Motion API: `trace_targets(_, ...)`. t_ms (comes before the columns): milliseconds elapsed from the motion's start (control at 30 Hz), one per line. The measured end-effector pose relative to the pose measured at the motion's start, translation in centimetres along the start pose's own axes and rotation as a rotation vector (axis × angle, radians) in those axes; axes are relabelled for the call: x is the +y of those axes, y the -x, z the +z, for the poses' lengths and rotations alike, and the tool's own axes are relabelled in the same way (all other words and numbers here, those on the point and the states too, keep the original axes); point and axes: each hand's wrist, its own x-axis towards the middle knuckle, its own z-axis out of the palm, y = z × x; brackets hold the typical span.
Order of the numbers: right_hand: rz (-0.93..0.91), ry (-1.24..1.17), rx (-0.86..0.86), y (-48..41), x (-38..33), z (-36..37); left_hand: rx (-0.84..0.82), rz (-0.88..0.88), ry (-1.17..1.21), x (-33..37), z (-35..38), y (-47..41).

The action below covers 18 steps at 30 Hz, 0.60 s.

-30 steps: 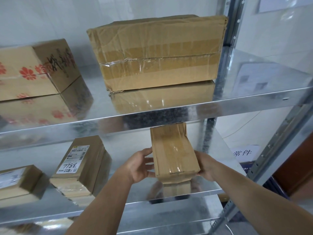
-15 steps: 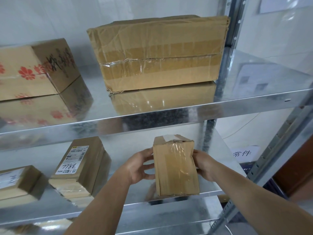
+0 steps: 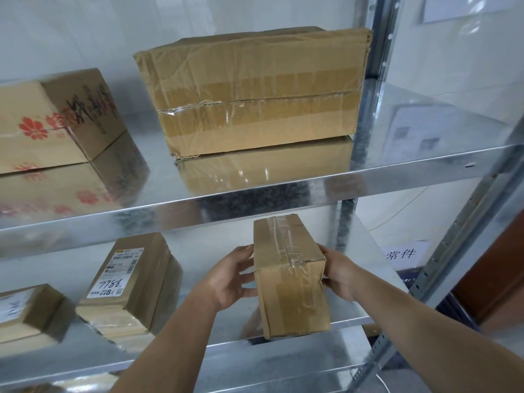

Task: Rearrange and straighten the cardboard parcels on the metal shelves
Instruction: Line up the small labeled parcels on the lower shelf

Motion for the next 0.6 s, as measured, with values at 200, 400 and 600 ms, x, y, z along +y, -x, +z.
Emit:
trace_targets(200,-0.013,-0.052,-0.008,0.23,0.09,-0.01,0.005,0.031,0.02,0.09,0.39,-0.12)
trace_targets(400,0.0,-0.138,-0.016,0.27,0.07,0.1,-0.013,0.047,0.019,0.15,0.4,-0.12)
trace_targets(600,-0.003,-0.205,-0.046,-0.11,0.44,-0.14,-0.019,0.049,0.019,-0.02,0.3,-0.36)
